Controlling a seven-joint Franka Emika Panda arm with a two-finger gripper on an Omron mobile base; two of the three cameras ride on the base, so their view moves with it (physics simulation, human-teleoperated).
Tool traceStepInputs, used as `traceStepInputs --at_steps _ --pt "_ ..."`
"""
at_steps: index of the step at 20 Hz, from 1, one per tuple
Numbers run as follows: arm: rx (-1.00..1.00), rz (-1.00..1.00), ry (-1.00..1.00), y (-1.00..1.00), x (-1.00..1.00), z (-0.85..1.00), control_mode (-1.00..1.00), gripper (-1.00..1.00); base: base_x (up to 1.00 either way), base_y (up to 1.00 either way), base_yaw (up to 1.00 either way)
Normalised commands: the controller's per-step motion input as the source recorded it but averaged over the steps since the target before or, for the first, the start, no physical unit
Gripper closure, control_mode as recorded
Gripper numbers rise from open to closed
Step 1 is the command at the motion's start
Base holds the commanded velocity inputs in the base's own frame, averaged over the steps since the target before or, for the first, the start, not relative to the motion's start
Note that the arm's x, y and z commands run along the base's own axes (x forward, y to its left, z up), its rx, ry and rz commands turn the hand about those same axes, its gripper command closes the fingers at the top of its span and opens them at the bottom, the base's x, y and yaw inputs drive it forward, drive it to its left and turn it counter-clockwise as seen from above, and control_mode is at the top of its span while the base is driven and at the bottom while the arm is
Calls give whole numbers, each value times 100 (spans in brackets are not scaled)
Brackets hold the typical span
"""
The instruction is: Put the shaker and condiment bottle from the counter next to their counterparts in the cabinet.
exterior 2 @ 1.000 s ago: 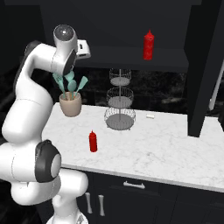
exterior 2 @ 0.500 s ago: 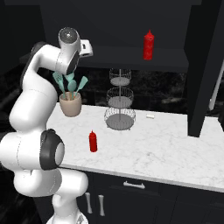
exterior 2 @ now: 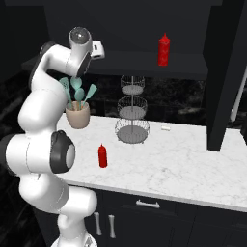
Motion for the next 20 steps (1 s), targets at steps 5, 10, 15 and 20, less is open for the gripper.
traceStepInputs --at_steps 5,10,15,20 --pt "5 -2 0 0 33 -18 -100 100 0 0 0" --pt "9 -1 0 0 16 -53 -100 100 0 0 0" --pt "0 0 0 30 15 -54 -100 -100 0 0 0" --pt "-2 0 0 26 28 -29 -100 -100 0 0 0"
